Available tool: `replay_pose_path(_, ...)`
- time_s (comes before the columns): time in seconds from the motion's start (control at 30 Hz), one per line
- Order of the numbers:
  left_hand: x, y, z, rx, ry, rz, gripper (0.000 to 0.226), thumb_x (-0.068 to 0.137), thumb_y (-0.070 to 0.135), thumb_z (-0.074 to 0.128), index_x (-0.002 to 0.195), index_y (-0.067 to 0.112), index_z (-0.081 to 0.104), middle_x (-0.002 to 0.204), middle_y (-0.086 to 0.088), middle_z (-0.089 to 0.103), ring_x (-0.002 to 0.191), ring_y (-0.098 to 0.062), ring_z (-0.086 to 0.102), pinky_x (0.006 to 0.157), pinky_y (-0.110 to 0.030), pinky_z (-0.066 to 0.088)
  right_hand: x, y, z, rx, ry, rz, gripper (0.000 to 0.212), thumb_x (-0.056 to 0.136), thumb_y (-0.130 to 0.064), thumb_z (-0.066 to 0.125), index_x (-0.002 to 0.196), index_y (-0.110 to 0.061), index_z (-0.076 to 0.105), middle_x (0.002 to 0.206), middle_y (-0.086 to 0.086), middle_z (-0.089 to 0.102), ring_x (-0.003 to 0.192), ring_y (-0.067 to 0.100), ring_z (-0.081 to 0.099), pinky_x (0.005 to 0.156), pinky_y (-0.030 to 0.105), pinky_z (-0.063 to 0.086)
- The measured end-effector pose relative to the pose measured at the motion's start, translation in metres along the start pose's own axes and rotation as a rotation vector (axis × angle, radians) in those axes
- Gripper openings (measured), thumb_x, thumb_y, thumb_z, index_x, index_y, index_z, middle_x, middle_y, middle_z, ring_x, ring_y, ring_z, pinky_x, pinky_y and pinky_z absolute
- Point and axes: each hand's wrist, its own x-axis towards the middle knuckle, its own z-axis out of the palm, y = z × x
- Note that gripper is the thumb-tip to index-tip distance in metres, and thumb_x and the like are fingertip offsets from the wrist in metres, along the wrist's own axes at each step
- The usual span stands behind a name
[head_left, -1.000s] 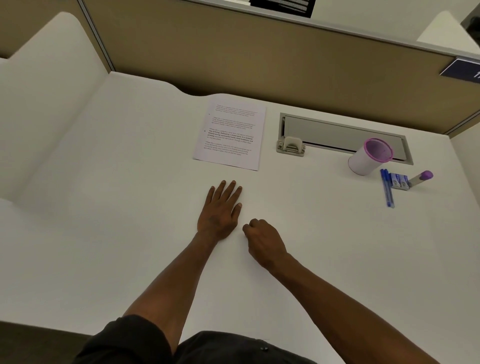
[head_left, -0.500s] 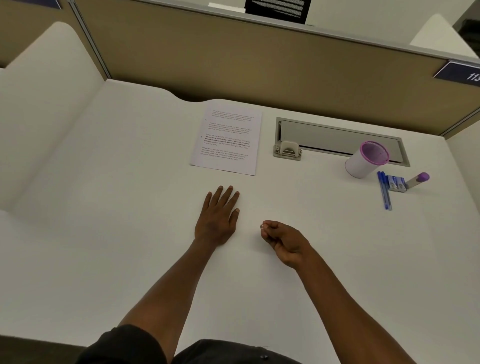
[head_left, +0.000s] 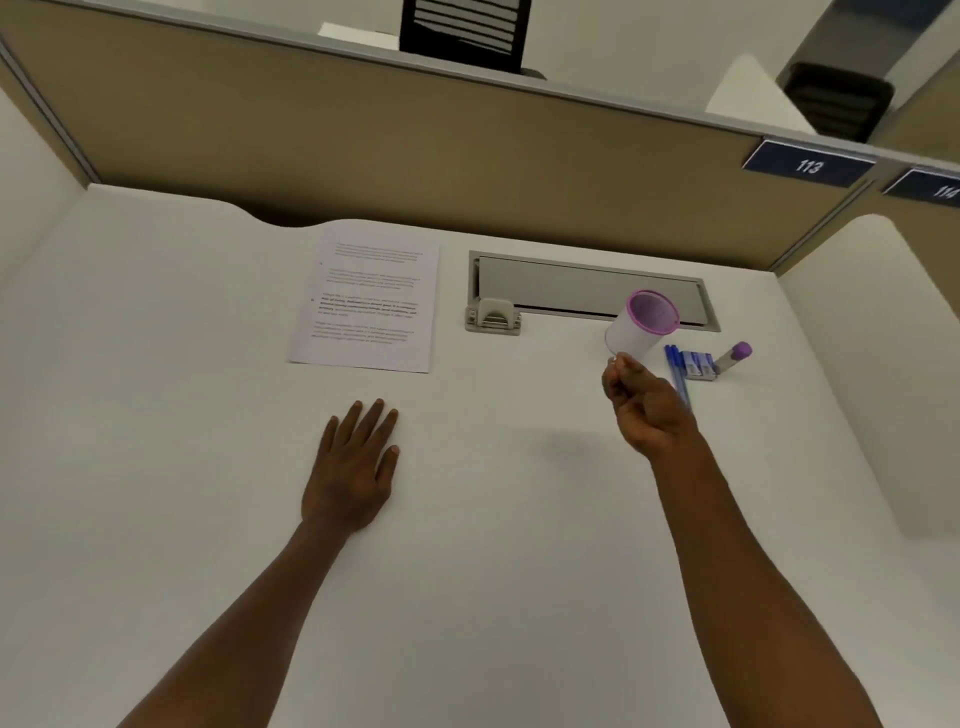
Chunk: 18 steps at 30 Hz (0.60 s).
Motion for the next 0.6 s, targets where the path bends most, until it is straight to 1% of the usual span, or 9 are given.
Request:
replay_pose_path(0.1, 0.0, 0.0, 0.001, -0.01, -0.007, -0.007, 0.057, 0.101, 0.045, 0.027, 0.156, 0.03, 0.029, 0.164, 0.008, 0.024, 0.154, -0.015, 0.012, 0.125, -0.043, 0.013, 0.035, -0.059, -0.001, -0.134, 0.078, -0.146, 0.009, 0.091, 0.005, 0.057, 0.09, -0.003, 0.061, 0.088, 0.01, 0.062, 0.07, 0.011, 0.066, 0.07, 0.018, 0.058)
replay_pose_path(0.17, 0.0, 0.001, -0.001, -0.014, -0.006, -0.008, 0.057, 0.101, 0.044, 0.028, 0.156, 0.029, 0.03, 0.164, 0.009, 0.024, 0.154, -0.015, 0.012, 0.125, -0.043, 0.013, 0.05, -0.085, 0.006, -0.21, 0.128, -0.204, 0.005, 0.089, 0.003, 0.062, 0.091, -0.001, 0.062, 0.089, 0.011, 0.062, 0.074, 0.013, 0.064, 0.071, 0.02, 0.058)
replay_pose_path(0.23, 0.0, 0.003, -0.002, -0.018, 0.0, -0.008, 0.057, 0.1, 0.043, 0.028, 0.155, 0.029, 0.031, 0.163, 0.008, 0.025, 0.154, -0.015, 0.014, 0.125, -0.043, 0.013, 0.07, -0.1, 0.007, -0.299, 0.245, -0.247, 0.008, 0.085, 0.0, 0.068, 0.092, -0.001, 0.064, 0.09, 0.012, 0.064, 0.082, 0.017, 0.064, 0.078, 0.024, 0.059)
replay_pose_path(0.27, -0.001, 0.003, -0.003, -0.019, 0.004, -0.009, 0.056, 0.1, 0.043, 0.029, 0.155, 0.028, 0.032, 0.163, 0.008, 0.026, 0.154, -0.015, 0.014, 0.125, -0.043, 0.013, 0.079, -0.106, 0.009, -0.387, 0.304, -0.272, 0.012, 0.084, -0.002, 0.07, 0.094, -0.001, 0.065, 0.09, 0.012, 0.064, 0.085, 0.019, 0.063, 0.081, 0.026, 0.058)
replay_pose_path(0.33, 0.0, 0.004, -0.003, -0.02, 0.005, -0.013, 0.056, 0.1, 0.043, 0.029, 0.155, 0.029, 0.032, 0.163, 0.009, 0.026, 0.154, -0.015, 0.015, 0.125, -0.043, 0.013, 0.096, -0.117, 0.012, -0.784, 0.41, -0.331, 0.017, 0.086, -0.01, 0.069, 0.101, -0.003, 0.064, 0.089, 0.011, 0.062, 0.083, 0.022, 0.06, 0.081, 0.03, 0.055)
replay_pose_path(0.4, 0.0, 0.003, -0.002, -0.021, 0.01, -0.012, 0.056, 0.101, 0.043, 0.03, 0.155, 0.029, 0.031, 0.163, 0.009, 0.025, 0.154, -0.014, 0.014, 0.125, -0.043, 0.014, 0.104, -0.12, 0.017, -1.11, 0.451, -0.341, 0.016, 0.09, -0.02, 0.065, 0.101, -0.009, 0.061, 0.092, 0.012, 0.061, 0.084, 0.026, 0.061, 0.08, 0.032, 0.051)
replay_pose_path(0.47, 0.0, 0.002, -0.001, -0.025, 0.016, -0.009, 0.056, 0.101, 0.043, 0.03, 0.155, 0.029, 0.031, 0.163, 0.009, 0.026, 0.154, -0.014, 0.014, 0.125, -0.043, 0.014, 0.112, -0.118, 0.017, -1.304, 0.459, -0.407, 0.03, 0.087, -0.025, 0.069, 0.105, -0.002, 0.065, 0.101, 0.014, 0.066, 0.097, 0.029, 0.065, 0.089, 0.035, 0.053)
replay_pose_path(0.5, 0.0, 0.002, 0.0, -0.025, 0.019, -0.008, 0.056, 0.101, 0.043, 0.03, 0.155, 0.029, 0.031, 0.163, 0.009, 0.026, 0.154, -0.014, 0.014, 0.125, -0.043, 0.014, 0.114, -0.114, 0.015, -1.391, 0.462, -0.423, 0.034, 0.085, -0.025, 0.072, 0.107, 0.0, 0.067, 0.104, 0.014, 0.068, 0.102, 0.029, 0.065, 0.093, 0.038, 0.053)
replay_pose_path(0.6, 0.0, 0.001, 0.002, -0.005, 0.019, -0.008, 0.056, 0.101, 0.044, 0.028, 0.155, 0.03, 0.031, 0.163, 0.009, 0.025, 0.154, -0.014, 0.014, 0.125, -0.043, 0.014, 0.117, -0.105, 0.016, -1.526, 0.412, -0.516, 0.023, 0.083, -0.019, 0.074, 0.1, -0.004, 0.074, 0.102, 0.013, 0.072, 0.102, 0.026, 0.066, 0.095, 0.04, 0.053)
